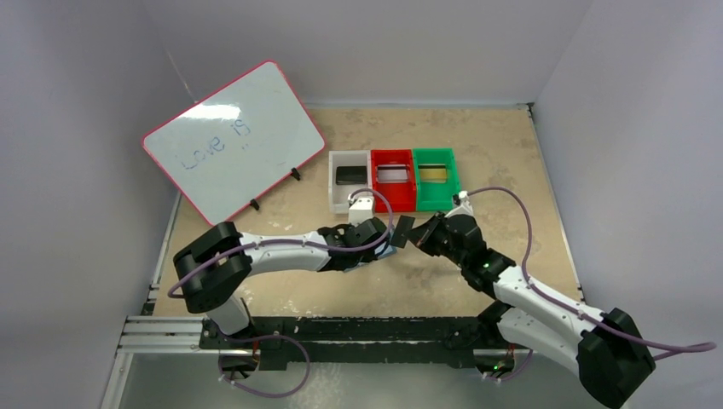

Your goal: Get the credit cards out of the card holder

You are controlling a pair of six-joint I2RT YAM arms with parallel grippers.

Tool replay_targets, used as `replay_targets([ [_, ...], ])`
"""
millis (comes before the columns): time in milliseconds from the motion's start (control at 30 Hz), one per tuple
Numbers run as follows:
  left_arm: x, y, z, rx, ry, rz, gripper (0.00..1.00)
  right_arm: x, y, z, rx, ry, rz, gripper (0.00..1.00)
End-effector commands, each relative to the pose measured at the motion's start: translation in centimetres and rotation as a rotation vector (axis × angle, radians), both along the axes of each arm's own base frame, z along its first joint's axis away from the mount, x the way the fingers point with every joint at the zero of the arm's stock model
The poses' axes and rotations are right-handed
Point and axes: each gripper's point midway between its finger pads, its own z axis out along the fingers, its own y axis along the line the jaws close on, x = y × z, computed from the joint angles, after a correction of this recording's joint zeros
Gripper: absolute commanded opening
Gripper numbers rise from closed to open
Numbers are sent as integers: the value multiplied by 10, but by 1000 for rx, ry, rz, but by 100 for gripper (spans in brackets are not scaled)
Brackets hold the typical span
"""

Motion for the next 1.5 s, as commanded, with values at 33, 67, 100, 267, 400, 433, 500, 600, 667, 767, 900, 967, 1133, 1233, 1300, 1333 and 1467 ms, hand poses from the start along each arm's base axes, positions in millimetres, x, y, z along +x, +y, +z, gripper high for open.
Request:
replay_targets([
  [33, 16, -5, 30, -41, -86, 39, 11, 5, -6, 10, -12, -44, -26, 0],
  [67, 18, 2, 36, -33, -106, 59, 12, 6, -5, 13, -16, -62, -12, 0],
  [100, 20, 11, 43, -25, -130, 83, 12, 6, -4, 15, -20, -75, -1, 0],
  [267, 31, 59, 65, 48, -171, 178, 23, 9, 4, 28, -17, -158, 58, 0],
  [400, 44, 105, 77, 66, -150, 262, 40, 16, 8, 41, -22, -250, 82, 0],
  [433, 47, 116, 83, 61, -155, 275, 46, 18, 8, 44, -43, -282, 91, 0],
  [500, 49, 137, 94, 61, -168, 302, 58, 20, 13, 49, -48, -323, 129, 0],
  [600, 52, 168, 113, 77, -184, 353, 70, 23, 23, 59, -65, -392, 194, 0],
  [667, 53, 190, 122, 105, -187, 392, 75, 26, 31, 67, -79, -444, 239, 0],
  [767, 55, 228, 132, 157, -182, 463, 78, 32, 40, 77, -117, -513, 293, 0],
  [900, 48, 260, 143, 238, -199, 534, 78, 43, 50, 93, -198, -596, 343, 0],
  [967, 45, 269, 141, 245, -227, 580, 79, 51, 52, 98, -256, -635, 349, 0],
  [1133, 41, 290, 150, 288, -259, 687, 81, 70, 55, 118, -387, -737, 355, 0],
  [1233, 41, 300, 155, 300, -278, 734, 84, 78, 58, 130, -471, -806, 367, 0],
  [1300, 45, 296, 148, 257, -247, 706, 84, 84, 60, 137, -531, -853, 373, 0],
  [1333, 48, 293, 141, 235, -218, 686, 84, 88, 60, 139, -564, -871, 372, 0],
  [1467, 54, 302, 136, 217, -165, 707, 84, 114, 63, 129, -712, -856, 388, 0],
])
